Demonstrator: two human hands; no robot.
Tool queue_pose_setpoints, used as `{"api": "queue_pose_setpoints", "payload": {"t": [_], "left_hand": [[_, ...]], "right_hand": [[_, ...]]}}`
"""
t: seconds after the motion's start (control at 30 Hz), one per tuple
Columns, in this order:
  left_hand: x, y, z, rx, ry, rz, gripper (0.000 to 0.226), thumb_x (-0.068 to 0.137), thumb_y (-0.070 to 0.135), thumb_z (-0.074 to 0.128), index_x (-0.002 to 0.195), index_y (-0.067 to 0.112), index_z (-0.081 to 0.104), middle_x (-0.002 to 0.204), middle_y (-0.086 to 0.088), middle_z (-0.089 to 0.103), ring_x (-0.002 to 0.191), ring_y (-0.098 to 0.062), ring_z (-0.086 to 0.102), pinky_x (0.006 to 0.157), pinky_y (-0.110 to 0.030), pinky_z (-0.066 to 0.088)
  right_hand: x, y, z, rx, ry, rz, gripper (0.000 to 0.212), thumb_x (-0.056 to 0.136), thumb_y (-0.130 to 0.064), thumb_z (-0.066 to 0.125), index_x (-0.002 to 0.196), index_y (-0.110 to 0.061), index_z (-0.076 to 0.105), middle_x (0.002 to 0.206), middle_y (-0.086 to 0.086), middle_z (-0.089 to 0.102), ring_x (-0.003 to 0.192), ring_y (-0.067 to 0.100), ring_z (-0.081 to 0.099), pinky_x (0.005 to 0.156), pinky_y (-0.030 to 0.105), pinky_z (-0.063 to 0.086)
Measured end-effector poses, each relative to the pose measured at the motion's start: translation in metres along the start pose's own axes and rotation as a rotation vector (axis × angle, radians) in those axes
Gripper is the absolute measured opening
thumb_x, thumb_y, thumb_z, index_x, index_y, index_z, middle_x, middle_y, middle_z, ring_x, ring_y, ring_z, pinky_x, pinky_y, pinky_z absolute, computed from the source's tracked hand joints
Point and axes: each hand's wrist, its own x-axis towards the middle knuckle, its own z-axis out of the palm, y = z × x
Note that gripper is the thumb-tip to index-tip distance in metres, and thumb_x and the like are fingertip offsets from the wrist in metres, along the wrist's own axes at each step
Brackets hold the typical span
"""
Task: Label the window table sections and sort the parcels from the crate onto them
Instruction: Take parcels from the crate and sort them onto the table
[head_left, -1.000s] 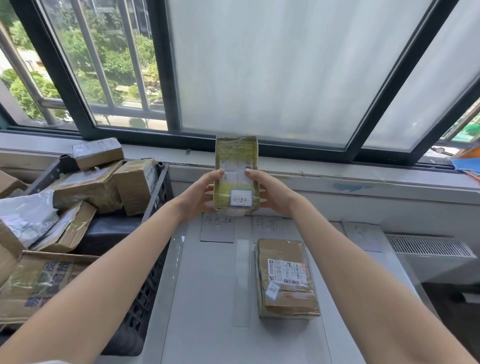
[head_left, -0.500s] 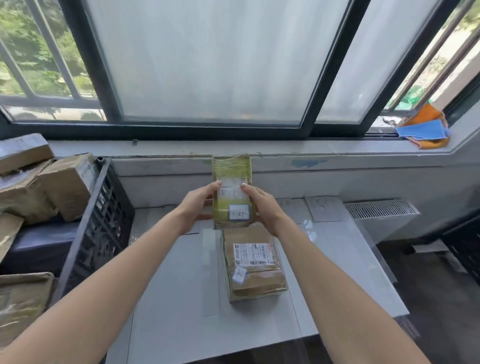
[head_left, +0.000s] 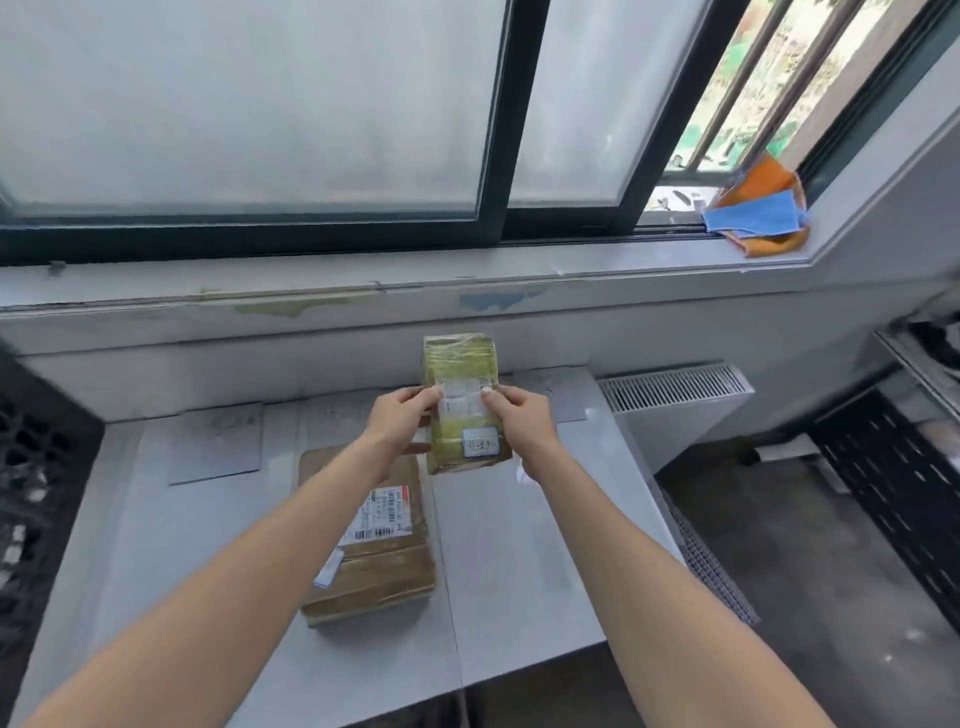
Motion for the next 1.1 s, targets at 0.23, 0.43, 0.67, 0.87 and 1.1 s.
{"api": "queue_pose_setpoints", "payload": {"t": [0.23, 0.43, 0.67, 0.87, 1.1], "left_hand": [[0.029, -0.018, 0.039, -0.004, 0.121, -0.023, 0.032, 0.092, 0.030, 0.068, 0.119, 0.013, 0.066, 0.108, -0.004, 0.071, 0.098, -0.021, 0.068, 0.072, -0.046, 0.061], [0.041, -0.043, 0.042, 0.017, 0.133, -0.110, 0.024, 0.093, 0.018, 0.067, 0.114, 0.006, 0.066, 0.098, -0.004, 0.073, 0.086, -0.018, 0.070, 0.062, -0.038, 0.060], [0.047, -0.065, 0.044, 0.235, 0.148, -0.169, 0.014, 0.094, 0.005, 0.058, 0.102, 0.011, 0.069, 0.104, -0.009, 0.073, 0.086, -0.023, 0.067, 0.077, -0.039, 0.057], [0.050, -0.064, 0.041, 0.272, 0.160, -0.190, 0.018, 0.096, 0.004, 0.054, 0.100, 0.016, 0.067, 0.107, -0.007, 0.071, 0.098, -0.028, 0.067, 0.080, -0.040, 0.057], [0.053, -0.070, 0.037, 0.236, 0.199, -0.216, 0.028, 0.096, 0.003, 0.053, 0.122, 0.009, 0.064, 0.099, -0.005, 0.065, 0.083, -0.020, 0.058, 0.078, -0.038, 0.055]], "right_hand": [[0.039, 0.024, -0.026, -0.051, -0.007, 0.050, 0.017, 0.097, -0.018, 0.056, 0.102, -0.016, 0.072, 0.094, -0.003, 0.071, 0.085, 0.015, 0.067, 0.070, 0.030, 0.057], [0.060, 0.056, -0.026, -0.101, 0.033, 0.114, 0.012, 0.091, -0.013, 0.062, 0.094, -0.014, 0.073, 0.096, 0.003, 0.074, 0.092, 0.022, 0.070, 0.080, 0.039, 0.061], [0.069, 0.089, -0.021, -0.215, 0.043, 0.181, 0.012, 0.087, -0.012, 0.069, 0.097, -0.009, 0.075, 0.093, 0.004, 0.072, 0.094, 0.024, 0.070, 0.085, 0.039, 0.059], [0.071, 0.097, -0.010, -0.247, 0.039, 0.206, 0.014, 0.090, -0.013, 0.068, 0.101, -0.009, 0.075, 0.102, 0.006, 0.074, 0.093, 0.022, 0.069, 0.086, 0.039, 0.058], [0.077, 0.102, 0.003, -0.242, 0.042, 0.247, 0.017, 0.089, -0.011, 0.067, 0.105, -0.009, 0.075, 0.105, 0.006, 0.074, 0.096, 0.023, 0.069, 0.088, 0.042, 0.058]]}}
